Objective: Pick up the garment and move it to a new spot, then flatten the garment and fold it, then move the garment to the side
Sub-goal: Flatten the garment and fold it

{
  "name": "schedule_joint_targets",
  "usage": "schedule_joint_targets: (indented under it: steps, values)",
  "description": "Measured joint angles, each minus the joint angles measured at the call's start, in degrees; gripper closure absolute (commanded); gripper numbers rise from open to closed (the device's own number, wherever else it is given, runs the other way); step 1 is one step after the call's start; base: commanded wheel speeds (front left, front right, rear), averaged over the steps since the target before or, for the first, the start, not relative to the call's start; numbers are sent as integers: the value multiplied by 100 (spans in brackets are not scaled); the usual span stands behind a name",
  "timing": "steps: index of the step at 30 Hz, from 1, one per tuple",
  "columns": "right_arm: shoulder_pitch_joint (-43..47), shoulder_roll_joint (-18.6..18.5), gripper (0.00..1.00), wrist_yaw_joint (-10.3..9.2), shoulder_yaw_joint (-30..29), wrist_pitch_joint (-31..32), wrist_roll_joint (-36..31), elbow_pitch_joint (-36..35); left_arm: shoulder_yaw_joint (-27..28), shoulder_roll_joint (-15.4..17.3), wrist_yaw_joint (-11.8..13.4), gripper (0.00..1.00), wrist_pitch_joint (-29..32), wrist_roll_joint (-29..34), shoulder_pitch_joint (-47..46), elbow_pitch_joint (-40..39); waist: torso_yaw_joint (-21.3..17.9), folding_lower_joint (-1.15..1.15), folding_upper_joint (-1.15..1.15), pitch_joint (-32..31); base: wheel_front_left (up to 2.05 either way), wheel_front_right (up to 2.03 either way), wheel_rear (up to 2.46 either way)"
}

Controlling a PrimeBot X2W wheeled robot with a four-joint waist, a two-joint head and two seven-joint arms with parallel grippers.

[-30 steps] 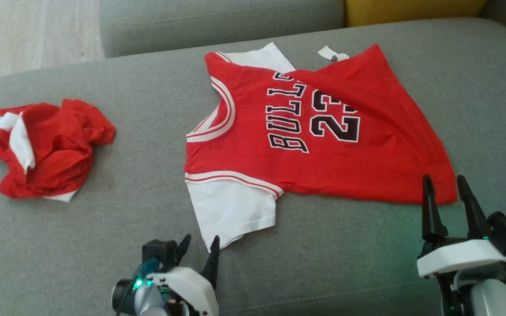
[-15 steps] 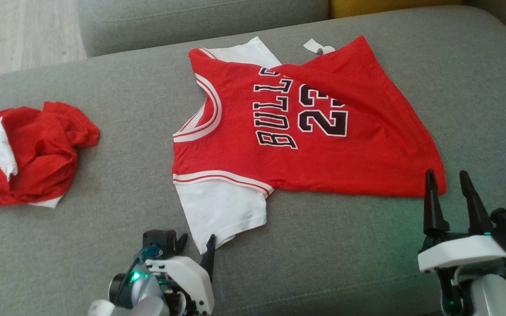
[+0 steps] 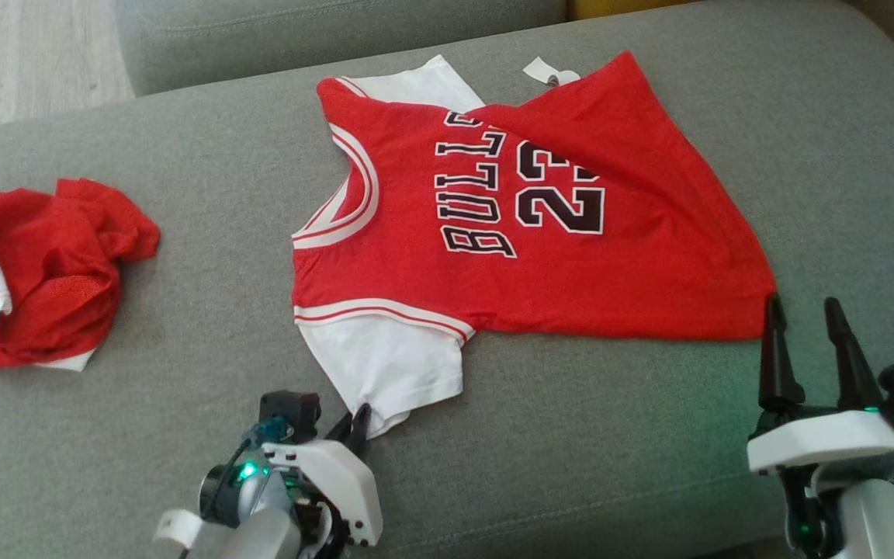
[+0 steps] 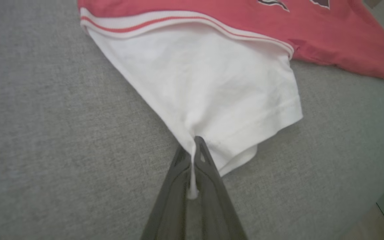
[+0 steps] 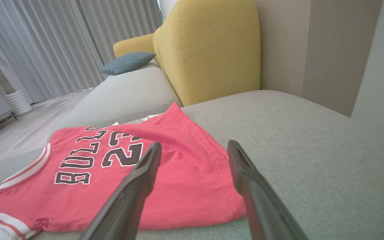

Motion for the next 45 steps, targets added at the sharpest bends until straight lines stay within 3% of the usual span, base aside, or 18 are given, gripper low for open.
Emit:
schedule_joint_targets:
  steps: [8, 13, 19, 27, 45]
  values:
    - [-121, 3, 0, 0, -305, 7, 45, 305, 176, -7, 191, 100, -970, -5, 15, -315, 155, 0, 0, -45, 0, 0, 0]
    - [-211, 3, 0, 0, -553, 209, 127, 723, 256, -13, 246, 100, -1256, -51, 15, -563, 273, 0, 0, -82, 0, 0, 0]
    - [-468, 4, 0, 0, -853, 383, 311, 1397, 381, -19, 297, 100, -1337, -37, 20, -843, 367, 0, 0, -40, 0, 0, 0]
    - [-1027, 3, 0, 0, -1220, 485, 14, 2353, 572, -33, 297, 100, -1339, 169, 34, -1290, 460, 0, 0, 146, 0, 0, 0]
    - [-1664, -1, 0, 0, -1193, 325, -132, 3571, 755, -43, 289, 100, -1344, 314, 37, -1507, 495, 0, 0, 317, 0, 0, 0]
